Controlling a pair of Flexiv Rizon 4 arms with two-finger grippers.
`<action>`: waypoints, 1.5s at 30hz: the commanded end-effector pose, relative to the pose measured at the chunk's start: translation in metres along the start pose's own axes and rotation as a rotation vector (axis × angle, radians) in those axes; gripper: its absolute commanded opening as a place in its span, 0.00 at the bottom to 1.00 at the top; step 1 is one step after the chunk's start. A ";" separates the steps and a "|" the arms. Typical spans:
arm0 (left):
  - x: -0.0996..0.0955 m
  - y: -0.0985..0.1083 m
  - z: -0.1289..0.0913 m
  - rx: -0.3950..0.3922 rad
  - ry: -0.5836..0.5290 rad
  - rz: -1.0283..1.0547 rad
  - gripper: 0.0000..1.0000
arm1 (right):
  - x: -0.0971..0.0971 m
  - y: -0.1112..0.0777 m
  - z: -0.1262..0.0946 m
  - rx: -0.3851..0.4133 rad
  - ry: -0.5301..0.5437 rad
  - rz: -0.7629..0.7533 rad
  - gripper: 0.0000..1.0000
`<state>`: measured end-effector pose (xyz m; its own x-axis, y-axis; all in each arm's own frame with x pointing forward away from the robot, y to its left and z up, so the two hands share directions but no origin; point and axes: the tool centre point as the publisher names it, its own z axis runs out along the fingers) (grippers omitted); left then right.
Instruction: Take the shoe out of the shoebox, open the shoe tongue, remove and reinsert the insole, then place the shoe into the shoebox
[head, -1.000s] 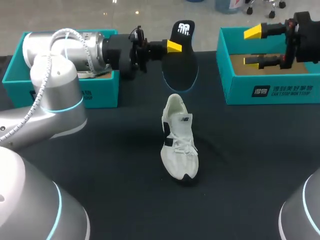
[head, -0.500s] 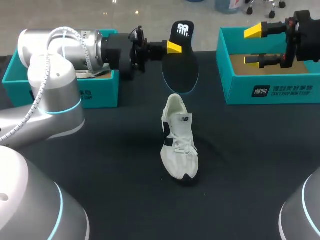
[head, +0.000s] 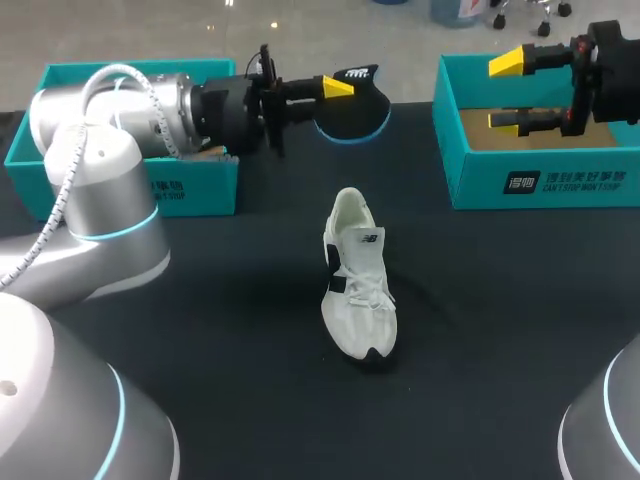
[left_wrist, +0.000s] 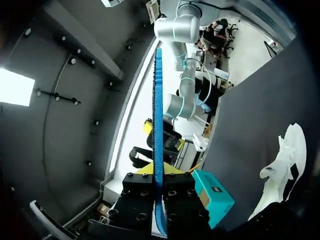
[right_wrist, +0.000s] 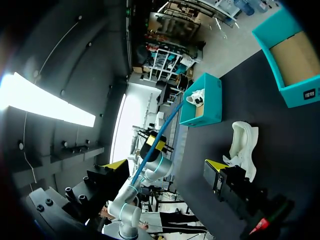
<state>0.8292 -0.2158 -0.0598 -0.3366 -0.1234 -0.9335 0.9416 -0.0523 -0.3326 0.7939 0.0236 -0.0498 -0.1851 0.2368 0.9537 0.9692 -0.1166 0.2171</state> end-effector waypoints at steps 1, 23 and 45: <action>0.007 -0.006 -0.006 -0.112 0.086 -0.806 0.00 | 0.000 0.000 0.001 0.000 0.000 0.000 1.00; 0.015 0.002 -0.013 0.039 0.256 -1.124 0.00 | 0.000 0.000 0.001 0.000 0.000 0.000 1.00; 0.015 0.006 -0.022 0.268 0.216 -2.012 0.00 | 0.000 0.000 0.001 0.000 0.000 0.000 1.00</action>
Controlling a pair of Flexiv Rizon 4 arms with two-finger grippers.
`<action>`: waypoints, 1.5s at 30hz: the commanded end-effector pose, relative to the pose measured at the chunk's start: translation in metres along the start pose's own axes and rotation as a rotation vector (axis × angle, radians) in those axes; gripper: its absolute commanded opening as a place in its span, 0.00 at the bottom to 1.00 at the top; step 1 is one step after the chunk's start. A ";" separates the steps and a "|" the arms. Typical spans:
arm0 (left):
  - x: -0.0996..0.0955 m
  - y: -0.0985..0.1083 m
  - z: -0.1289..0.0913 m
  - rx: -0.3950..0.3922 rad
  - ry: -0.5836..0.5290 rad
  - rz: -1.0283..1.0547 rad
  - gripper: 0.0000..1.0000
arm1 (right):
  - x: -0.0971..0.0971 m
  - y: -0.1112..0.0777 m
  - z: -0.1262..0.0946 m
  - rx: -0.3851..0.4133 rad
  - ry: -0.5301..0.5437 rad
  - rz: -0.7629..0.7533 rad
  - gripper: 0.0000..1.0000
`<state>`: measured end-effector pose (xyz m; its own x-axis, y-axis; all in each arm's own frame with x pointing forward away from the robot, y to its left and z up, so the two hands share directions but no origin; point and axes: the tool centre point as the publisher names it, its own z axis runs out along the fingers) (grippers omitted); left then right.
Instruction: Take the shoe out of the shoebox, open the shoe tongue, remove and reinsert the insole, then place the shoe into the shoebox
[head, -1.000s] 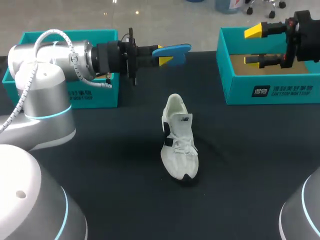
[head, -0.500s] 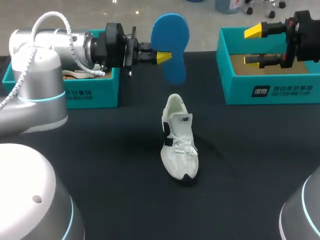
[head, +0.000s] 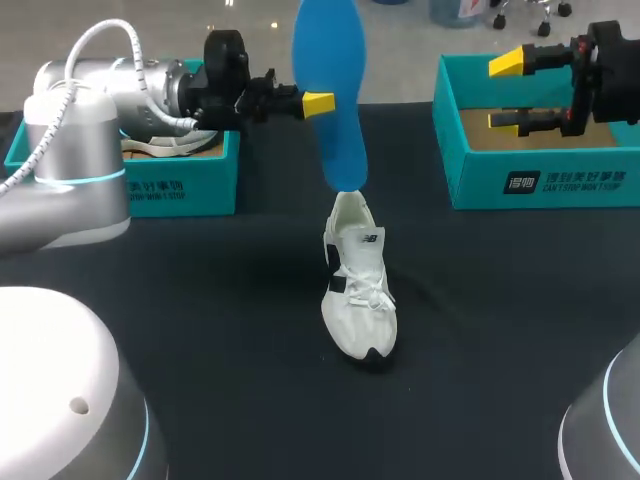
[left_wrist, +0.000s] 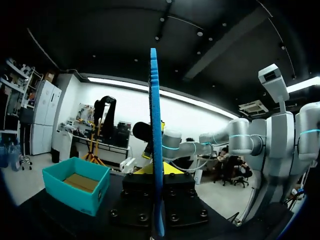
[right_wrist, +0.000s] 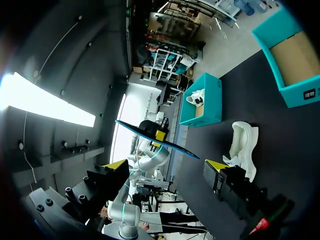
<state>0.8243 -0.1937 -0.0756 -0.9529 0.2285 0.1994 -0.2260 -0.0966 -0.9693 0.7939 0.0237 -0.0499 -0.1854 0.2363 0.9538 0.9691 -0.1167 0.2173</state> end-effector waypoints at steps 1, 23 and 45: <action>-0.007 0.001 0.001 0.105 0.101 -0.541 0.00 | 0.000 0.000 0.001 0.000 -0.001 0.001 1.00; -0.014 0.006 -0.002 0.145 0.046 -1.030 0.00 | 0.000 0.000 0.001 0.000 -0.001 0.001 1.00; -0.020 0.029 -0.003 0.061 0.071 -1.318 0.00 | 0.000 0.000 0.001 0.000 -0.001 0.001 1.00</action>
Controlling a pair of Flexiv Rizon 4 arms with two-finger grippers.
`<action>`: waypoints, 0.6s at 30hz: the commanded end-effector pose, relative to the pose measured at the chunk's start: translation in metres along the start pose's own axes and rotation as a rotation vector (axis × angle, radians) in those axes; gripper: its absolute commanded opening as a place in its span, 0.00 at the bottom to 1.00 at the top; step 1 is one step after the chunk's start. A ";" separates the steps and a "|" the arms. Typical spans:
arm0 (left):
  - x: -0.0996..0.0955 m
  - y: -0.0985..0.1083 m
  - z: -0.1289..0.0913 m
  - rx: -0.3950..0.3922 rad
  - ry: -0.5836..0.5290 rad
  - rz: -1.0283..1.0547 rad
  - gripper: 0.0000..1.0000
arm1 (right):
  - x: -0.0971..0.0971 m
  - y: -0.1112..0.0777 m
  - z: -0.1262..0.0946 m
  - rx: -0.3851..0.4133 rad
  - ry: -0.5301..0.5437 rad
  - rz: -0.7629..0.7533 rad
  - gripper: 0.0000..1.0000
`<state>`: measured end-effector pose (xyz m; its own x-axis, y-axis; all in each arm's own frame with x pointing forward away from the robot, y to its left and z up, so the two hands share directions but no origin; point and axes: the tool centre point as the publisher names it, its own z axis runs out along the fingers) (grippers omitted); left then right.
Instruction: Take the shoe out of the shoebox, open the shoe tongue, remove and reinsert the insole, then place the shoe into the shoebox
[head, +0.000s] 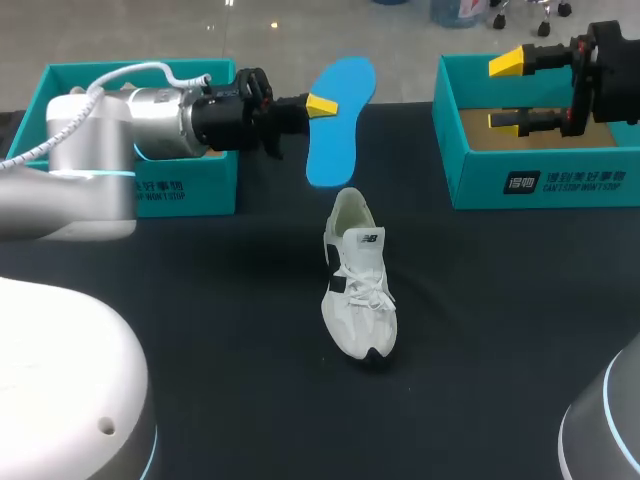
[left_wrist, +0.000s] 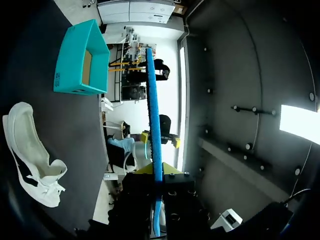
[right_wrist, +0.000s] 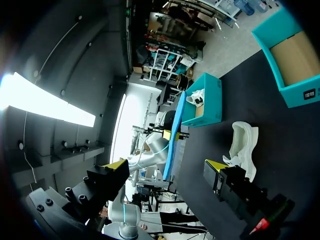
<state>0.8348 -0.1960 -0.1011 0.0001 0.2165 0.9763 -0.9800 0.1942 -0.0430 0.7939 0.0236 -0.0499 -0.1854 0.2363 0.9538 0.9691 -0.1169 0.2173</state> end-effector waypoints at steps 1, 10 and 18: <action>-0.009 -0.002 0.000 -0.001 0.017 0.001 0.00 | 0.000 0.000 0.001 0.000 -0.001 0.001 1.00; -0.029 0.003 0.003 -0.003 -0.031 -0.042 0.00 | 0.000 0.000 0.001 0.000 -0.001 0.001 1.00; -0.046 0.002 0.005 0.000 -0.073 -0.071 0.00 | 0.024 0.006 0.002 0.024 -0.128 -0.084 1.00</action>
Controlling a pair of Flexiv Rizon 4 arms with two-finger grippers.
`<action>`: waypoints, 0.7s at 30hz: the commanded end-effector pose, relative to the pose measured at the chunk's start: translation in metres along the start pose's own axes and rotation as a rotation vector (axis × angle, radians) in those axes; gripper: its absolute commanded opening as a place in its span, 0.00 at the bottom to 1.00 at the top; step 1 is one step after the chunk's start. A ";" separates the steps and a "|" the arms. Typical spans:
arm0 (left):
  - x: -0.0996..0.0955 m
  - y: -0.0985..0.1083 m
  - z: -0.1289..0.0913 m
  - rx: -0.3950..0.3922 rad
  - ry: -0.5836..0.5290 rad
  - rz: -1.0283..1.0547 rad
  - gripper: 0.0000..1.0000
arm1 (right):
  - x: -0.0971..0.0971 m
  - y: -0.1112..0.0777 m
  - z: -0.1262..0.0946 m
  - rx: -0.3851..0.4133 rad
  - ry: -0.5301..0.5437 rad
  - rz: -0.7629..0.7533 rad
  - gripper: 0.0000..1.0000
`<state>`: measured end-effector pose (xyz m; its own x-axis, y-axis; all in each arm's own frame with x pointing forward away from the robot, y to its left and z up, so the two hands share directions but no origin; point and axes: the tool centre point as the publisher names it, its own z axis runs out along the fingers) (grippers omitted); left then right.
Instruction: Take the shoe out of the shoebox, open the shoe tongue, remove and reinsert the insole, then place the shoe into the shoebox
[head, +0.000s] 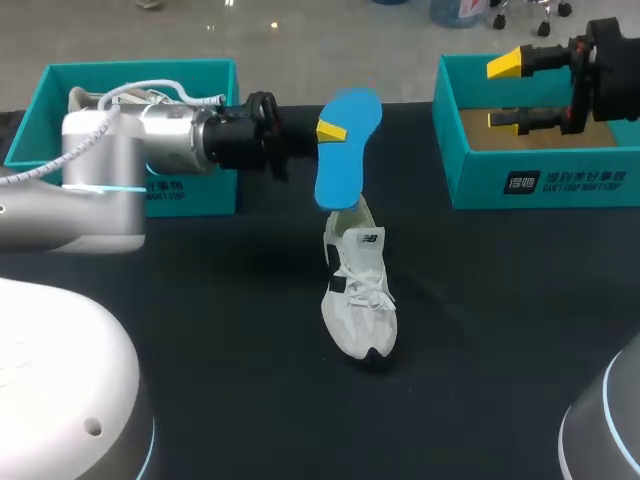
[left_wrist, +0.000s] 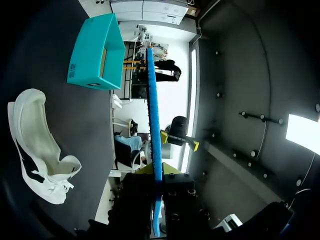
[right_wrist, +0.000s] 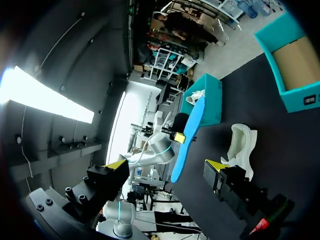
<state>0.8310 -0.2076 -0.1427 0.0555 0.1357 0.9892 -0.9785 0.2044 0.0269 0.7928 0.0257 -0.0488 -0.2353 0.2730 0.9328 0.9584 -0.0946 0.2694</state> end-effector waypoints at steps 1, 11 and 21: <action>-0.002 -0.001 0.003 -0.001 -0.015 0.004 0.00 | 0.027 0.009 0.000 0.024 -0.123 -0.039 1.00; -0.007 -0.003 0.003 0.024 -0.048 0.010 0.00 | 0.053 0.009 0.014 0.086 -0.369 -0.112 1.00; -0.010 -0.002 0.005 0.027 -0.050 0.003 0.00 | 0.065 0.014 0.032 0.148 -0.638 -0.151 1.00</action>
<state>0.8328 -0.2137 -0.1517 0.0435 0.0883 0.9951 -0.9831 0.1812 0.0268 0.7879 0.0617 0.0006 -0.3063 0.6706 0.6756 0.9353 0.0798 0.3448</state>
